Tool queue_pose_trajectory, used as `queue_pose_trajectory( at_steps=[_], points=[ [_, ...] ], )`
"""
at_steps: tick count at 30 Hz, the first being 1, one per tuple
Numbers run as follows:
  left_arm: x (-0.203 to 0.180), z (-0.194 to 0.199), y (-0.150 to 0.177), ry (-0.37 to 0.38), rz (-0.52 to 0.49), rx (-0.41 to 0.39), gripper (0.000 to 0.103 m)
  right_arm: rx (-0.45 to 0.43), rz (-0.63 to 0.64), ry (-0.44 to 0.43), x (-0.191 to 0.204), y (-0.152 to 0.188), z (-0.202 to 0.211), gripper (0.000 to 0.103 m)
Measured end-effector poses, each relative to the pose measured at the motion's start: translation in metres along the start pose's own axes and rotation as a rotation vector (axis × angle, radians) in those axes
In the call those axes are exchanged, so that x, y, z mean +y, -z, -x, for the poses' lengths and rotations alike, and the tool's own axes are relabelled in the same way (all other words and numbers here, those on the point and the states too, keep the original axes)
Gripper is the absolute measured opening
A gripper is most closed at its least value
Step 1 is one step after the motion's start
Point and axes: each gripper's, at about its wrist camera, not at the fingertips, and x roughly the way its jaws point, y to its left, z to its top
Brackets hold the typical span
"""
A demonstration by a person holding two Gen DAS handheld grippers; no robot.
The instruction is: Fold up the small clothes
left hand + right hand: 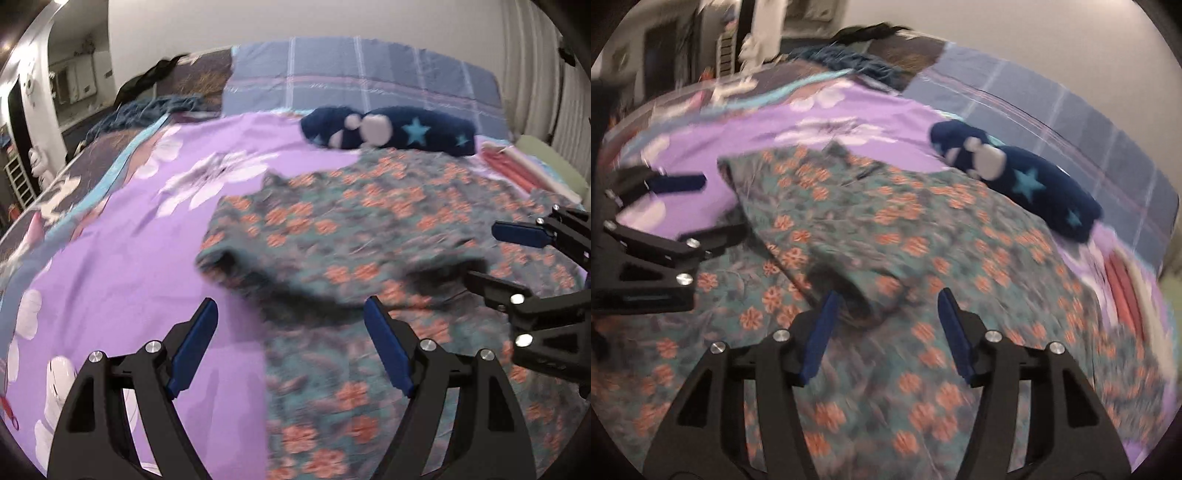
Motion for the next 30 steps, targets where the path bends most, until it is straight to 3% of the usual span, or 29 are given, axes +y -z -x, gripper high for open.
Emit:
queue_pose_trajectory(
  at_steps=[3,5,6,9,14,17,20,22,23,27,30],
  points=[
    [0.018,-0.012,0.003,0.01,0.069,0.059,0.081,0.029,0.039,0.076,0.011,-0.009,-0.025,0.056],
    [0.027,-0.017,0.002,0.03,0.1,0.078,0.081,0.031,-0.013,0.111,0.002,-0.013,-0.031,0.045],
    [0.029,-0.018,0.003,0.027,0.103,0.079,0.081,0.029,-0.067,0.104,-0.008,-0.015,-0.031,0.034],
    [0.036,-0.023,0.002,-0.01,0.103,0.089,0.081,-0.005,-0.356,0.024,-0.061,-0.004,-0.019,0.026],
    [0.046,-0.026,0.001,-0.031,0.14,0.09,0.081,0.054,-0.701,-0.117,-0.136,0.062,-0.003,0.025],
    [0.046,-0.029,0.0,-0.035,0.145,0.091,0.081,0.118,-0.849,-0.163,-0.164,0.109,-0.002,0.027],
    [0.044,-0.033,-0.001,-0.041,0.138,0.098,0.081,0.109,-0.931,-0.259,-0.178,0.129,0.0,0.03],
    [0.042,-0.036,-0.002,-0.049,0.13,0.105,0.081,0.081,-0.941,-0.304,-0.18,0.124,0.001,0.054],
    [0.041,-0.037,-0.002,-0.053,0.128,0.107,0.081,0.067,-0.927,-0.306,-0.178,0.118,0.001,0.059],
    [0.043,-0.039,-0.004,-0.058,0.137,0.114,0.085,0.074,-0.817,-0.341,-0.163,0.083,-0.022,0.059],
    [0.051,-0.042,-0.008,-0.06,0.163,0.114,0.087,0.111,-0.816,-0.383,-0.151,0.064,-0.05,0.059]
  ],
)
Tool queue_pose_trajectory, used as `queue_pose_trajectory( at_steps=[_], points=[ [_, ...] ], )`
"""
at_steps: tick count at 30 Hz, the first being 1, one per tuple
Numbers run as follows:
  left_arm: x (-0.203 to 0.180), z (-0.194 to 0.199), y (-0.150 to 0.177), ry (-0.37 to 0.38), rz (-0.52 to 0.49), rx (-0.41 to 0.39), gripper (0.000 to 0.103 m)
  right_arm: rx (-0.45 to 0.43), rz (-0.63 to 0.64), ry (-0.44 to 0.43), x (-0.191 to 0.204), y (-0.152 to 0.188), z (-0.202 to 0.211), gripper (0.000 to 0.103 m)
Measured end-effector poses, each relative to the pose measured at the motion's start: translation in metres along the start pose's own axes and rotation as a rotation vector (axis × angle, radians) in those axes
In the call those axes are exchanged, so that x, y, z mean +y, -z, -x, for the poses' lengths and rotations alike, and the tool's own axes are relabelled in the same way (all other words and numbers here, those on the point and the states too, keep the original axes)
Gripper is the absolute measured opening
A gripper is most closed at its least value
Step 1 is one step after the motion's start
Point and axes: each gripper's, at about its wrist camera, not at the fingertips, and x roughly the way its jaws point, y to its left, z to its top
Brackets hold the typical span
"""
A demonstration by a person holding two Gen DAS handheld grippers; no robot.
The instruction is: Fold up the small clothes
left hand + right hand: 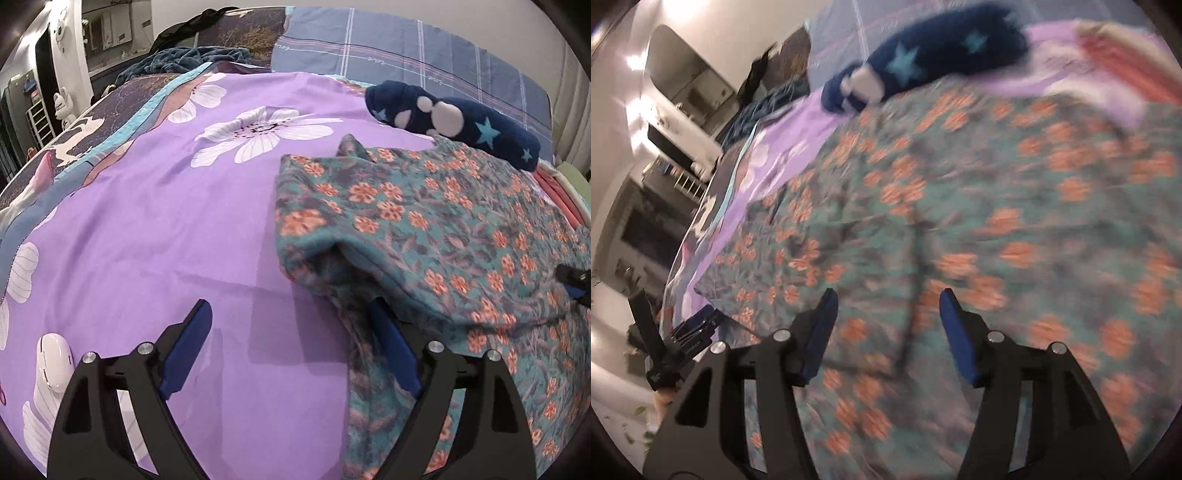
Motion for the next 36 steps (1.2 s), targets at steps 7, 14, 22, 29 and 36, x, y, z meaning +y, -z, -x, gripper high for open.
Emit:
queue_pose_trajectory(
  at_steps=[7,14,22,29,36],
  points=[
    [0.002,-0.012,-0.018,-0.026,0.035,-0.014,0.087,-0.132,0.148,0.017,0.036,-0.016,0.034,0.006],
    [-0.014,-0.005,-0.011,-0.025,-0.06,-0.035,0.087,-0.336,0.101,0.199,-0.011,-0.022,0.117,0.006],
    [-0.021,-0.001,-0.005,-0.029,-0.096,-0.039,0.089,-0.12,-0.069,0.29,-0.092,0.0,0.073,0.011],
    [-0.025,0.002,-0.002,0.001,-0.121,-0.046,0.089,-0.375,0.07,0.514,-0.038,-0.005,0.115,0.063],
    [-0.039,0.011,-0.01,0.178,-0.181,-0.099,0.04,-0.084,0.317,0.11,0.071,-0.068,0.063,0.057]
  ],
)
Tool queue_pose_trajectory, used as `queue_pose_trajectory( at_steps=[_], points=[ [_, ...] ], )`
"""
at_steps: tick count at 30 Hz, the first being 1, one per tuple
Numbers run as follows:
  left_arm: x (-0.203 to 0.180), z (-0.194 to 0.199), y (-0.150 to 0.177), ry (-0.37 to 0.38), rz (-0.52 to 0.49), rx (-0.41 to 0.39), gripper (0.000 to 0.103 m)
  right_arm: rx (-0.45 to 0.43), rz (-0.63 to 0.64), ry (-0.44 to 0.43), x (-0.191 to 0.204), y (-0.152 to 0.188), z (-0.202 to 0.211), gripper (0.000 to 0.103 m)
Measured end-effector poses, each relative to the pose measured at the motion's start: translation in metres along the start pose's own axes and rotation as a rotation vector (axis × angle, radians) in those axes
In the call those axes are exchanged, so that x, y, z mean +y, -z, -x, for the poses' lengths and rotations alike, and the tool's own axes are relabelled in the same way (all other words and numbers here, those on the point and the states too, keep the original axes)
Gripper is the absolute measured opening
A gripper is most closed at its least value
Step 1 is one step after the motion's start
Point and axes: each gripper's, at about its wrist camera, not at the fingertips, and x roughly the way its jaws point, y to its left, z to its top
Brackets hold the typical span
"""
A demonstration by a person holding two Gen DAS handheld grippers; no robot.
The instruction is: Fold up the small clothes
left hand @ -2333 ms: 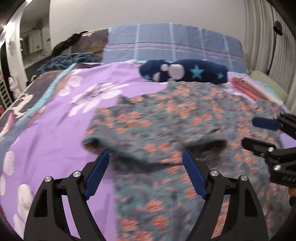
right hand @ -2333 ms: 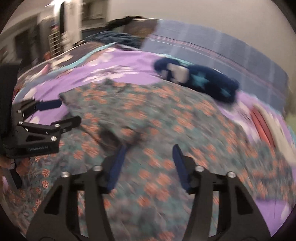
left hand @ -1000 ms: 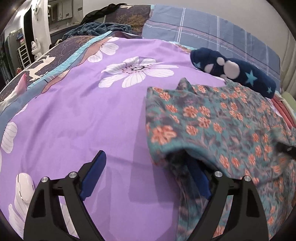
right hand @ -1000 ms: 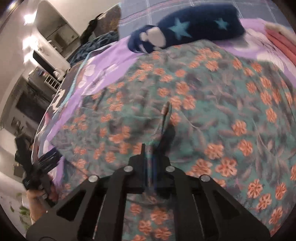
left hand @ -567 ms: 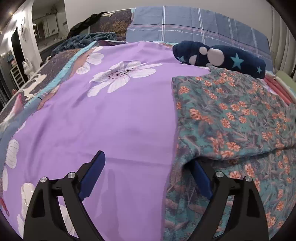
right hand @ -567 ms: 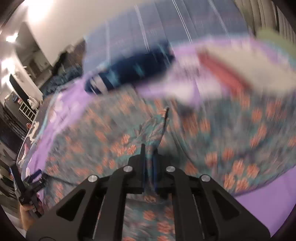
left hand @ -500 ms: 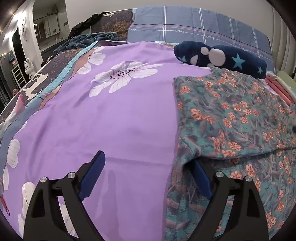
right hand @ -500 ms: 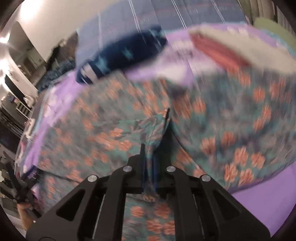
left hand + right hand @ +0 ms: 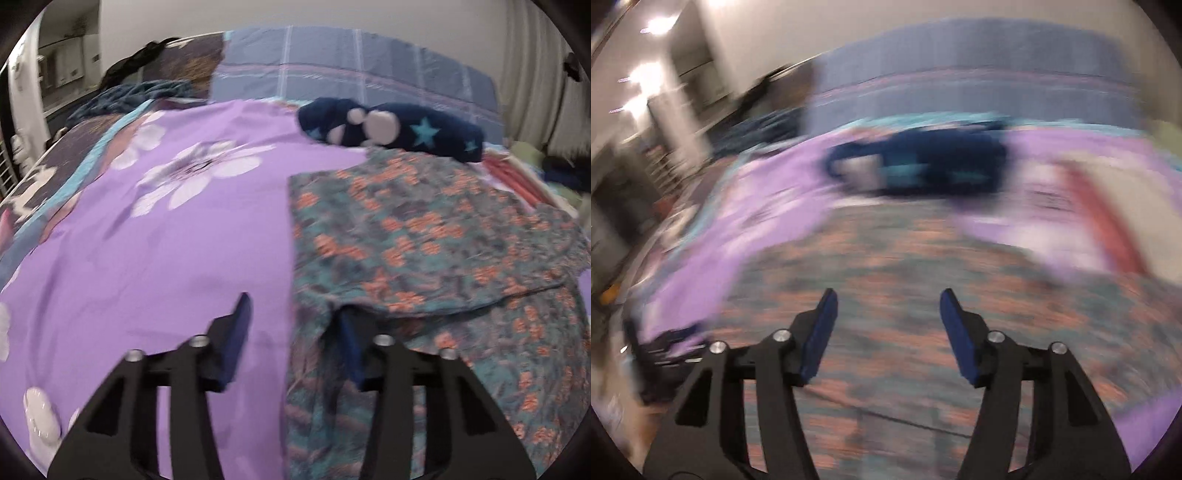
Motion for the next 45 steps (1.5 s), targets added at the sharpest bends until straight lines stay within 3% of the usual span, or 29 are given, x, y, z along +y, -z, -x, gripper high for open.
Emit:
queue_pose_trajectory(
  at_steps=[3,8,13,17,18,20,21,22,24,26,28,30,32,33,34,35,36,38,39,41,42,43,45],
  points=[
    [-0.008,-0.002,-0.001,0.054,-0.034,-0.021,0.04,0.146,0.158,-0.075,0.058,-0.039,-0.053,0.054],
    [-0.016,0.002,0.006,0.146,-0.076,-0.064,0.04,0.319,0.277,-0.08,0.132,-0.072,-0.14,0.051],
    [-0.028,0.005,0.009,0.147,-0.132,-0.087,0.04,0.478,0.402,-0.009,0.184,-0.081,-0.211,0.051],
    [-0.038,0.007,0.011,0.134,-0.183,-0.097,0.04,0.642,0.52,0.138,0.207,-0.075,-0.259,0.051],
    [-0.04,0.008,0.012,0.132,-0.195,-0.101,0.04,0.663,0.546,0.17,0.211,-0.071,-0.264,0.047],
    [-0.044,0.01,0.013,0.138,-0.215,-0.112,0.04,0.702,0.592,0.192,0.218,-0.066,-0.27,0.019],
    [-0.044,0.011,0.013,0.14,-0.219,-0.117,0.04,0.7,0.606,0.181,0.222,-0.066,-0.269,0.008],
    [-0.044,0.013,0.014,0.142,-0.223,-0.124,0.04,0.687,0.604,0.156,0.225,-0.068,-0.266,0.006],
    [-0.044,0.015,0.014,0.138,-0.221,-0.134,0.04,0.614,0.52,0.016,0.225,-0.083,-0.255,0.002],
    [-0.041,0.015,0.014,0.132,-0.207,-0.138,0.044,0.475,0.396,-0.115,0.216,-0.102,-0.242,0.001],
    [-0.036,0.014,0.013,0.115,-0.172,-0.136,0.049,0.398,0.347,-0.098,0.209,-0.11,-0.24,0.002],
    [-0.027,0.014,0.011,0.096,-0.125,-0.129,0.051,0.417,0.321,-0.038,0.197,-0.107,-0.243,0.003],
    [-0.014,0.011,0.01,0.08,-0.067,-0.106,0.051,0.46,0.336,-0.043,0.188,-0.102,-0.243,0.007],
    [-0.007,0.009,0.009,0.079,-0.042,-0.094,0.051,0.489,0.358,-0.062,0.186,-0.097,-0.239,0.022],
    [-0.002,0.006,0.009,0.081,-0.017,-0.08,0.051,0.507,0.372,-0.076,0.185,-0.094,-0.237,0.051],
    [0.003,0.004,0.009,0.084,0.006,-0.066,0.051,0.523,0.385,-0.093,0.183,-0.093,-0.234,0.063],
    [0.007,0.0,0.008,0.094,0.027,-0.05,0.051,0.535,0.398,-0.109,0.184,-0.09,-0.232,0.07],
    [0.01,-0.004,0.008,0.108,0.04,-0.033,0.051,0.571,0.42,-0.099,0.189,-0.085,-0.236,0.07],
    [0.01,-0.004,0.008,0.109,0.039,-0.031,0.051,0.591,0.434,-0.073,0.193,-0.082,-0.243,0.067],
    [0.009,-0.004,0.009,0.108,0.029,-0.033,0.051,0.629,0.49,-0.008,0.201,-0.072,-0.255,0.031],
    [0.008,-0.004,0.009,0.106,0.027,-0.036,0.05,0.643,0.513,0.032,0.205,-0.067,-0.263,0.006],
    [0.007,-0.004,0.01,0.104,0.027,-0.039,0.047,0.619,0.515,0.038,0.21,-0.066,-0.266,0.006],
    [0.009,-0.004,0.011,0.091,0.033,-0.031,0.018,0.546,0.526,0.011,0.218,-0.066,-0.263,0.005]
  ],
)
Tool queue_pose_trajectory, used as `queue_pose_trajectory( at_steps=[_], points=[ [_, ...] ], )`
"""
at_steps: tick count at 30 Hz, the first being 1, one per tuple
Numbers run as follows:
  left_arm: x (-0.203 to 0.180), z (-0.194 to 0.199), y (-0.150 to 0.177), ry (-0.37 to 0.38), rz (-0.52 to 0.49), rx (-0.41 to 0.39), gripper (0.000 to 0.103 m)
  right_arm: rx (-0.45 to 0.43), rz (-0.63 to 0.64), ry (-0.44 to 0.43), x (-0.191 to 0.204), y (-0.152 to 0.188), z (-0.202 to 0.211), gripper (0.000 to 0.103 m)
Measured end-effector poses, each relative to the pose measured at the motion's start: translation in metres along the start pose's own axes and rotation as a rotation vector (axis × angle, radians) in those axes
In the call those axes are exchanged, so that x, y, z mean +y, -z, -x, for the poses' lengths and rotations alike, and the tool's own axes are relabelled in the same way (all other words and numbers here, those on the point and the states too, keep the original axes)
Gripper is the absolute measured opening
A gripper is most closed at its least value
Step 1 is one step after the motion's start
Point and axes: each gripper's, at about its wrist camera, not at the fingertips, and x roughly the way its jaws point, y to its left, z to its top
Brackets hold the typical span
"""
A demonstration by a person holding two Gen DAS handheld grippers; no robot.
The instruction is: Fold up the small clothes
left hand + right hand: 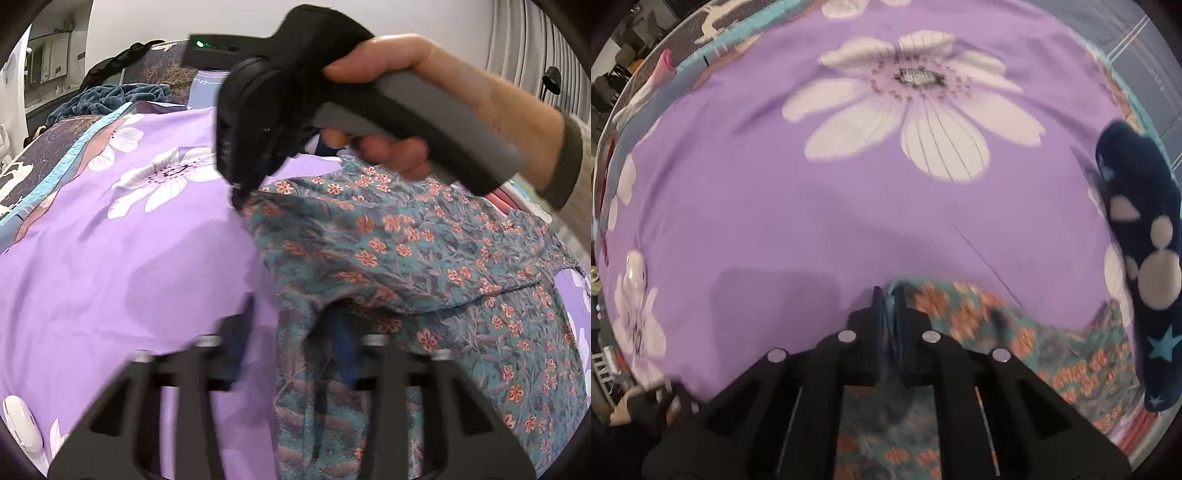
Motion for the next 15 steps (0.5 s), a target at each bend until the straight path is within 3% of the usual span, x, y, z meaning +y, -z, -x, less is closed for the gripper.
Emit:
queue_pose_trajectory(
  at_steps=[2,5,6,7,8,9,11,15],
  points=[
    [0.005,-0.005,0.002,-0.06,0.01,0.036,0.016,-0.067,-0.017,-0.023,-0.001,-0.001,0.0,0.005],
    [0.016,-0.009,0.003,-0.047,0.055,0.069,0.017,-0.108,-0.049,-0.028,-0.008,0.005,-0.01,0.005],
    [0.016,-0.008,0.004,-0.051,0.05,0.07,0.017,-0.133,-0.057,-0.022,-0.011,0.009,-0.005,0.012],
    [0.015,-0.008,0.005,-0.057,0.041,0.071,0.017,-0.146,-0.073,0.001,-0.013,0.013,0.001,0.035],
    [0.014,-0.007,0.005,-0.066,0.03,0.071,0.018,-0.189,-0.108,0.022,-0.019,0.022,0.014,0.046],
    [0.014,-0.006,0.006,-0.075,0.02,0.07,0.019,-0.265,-0.149,0.019,-0.028,0.037,0.034,0.053],
    [0.014,-0.005,0.007,-0.086,0.015,0.071,0.025,-0.383,-0.203,0.03,-0.04,0.071,0.068,0.053],
    [0.017,-0.002,0.008,-0.11,0.024,0.069,0.034,-0.593,-0.282,0.13,-0.061,0.178,0.115,0.055]
  ],
)
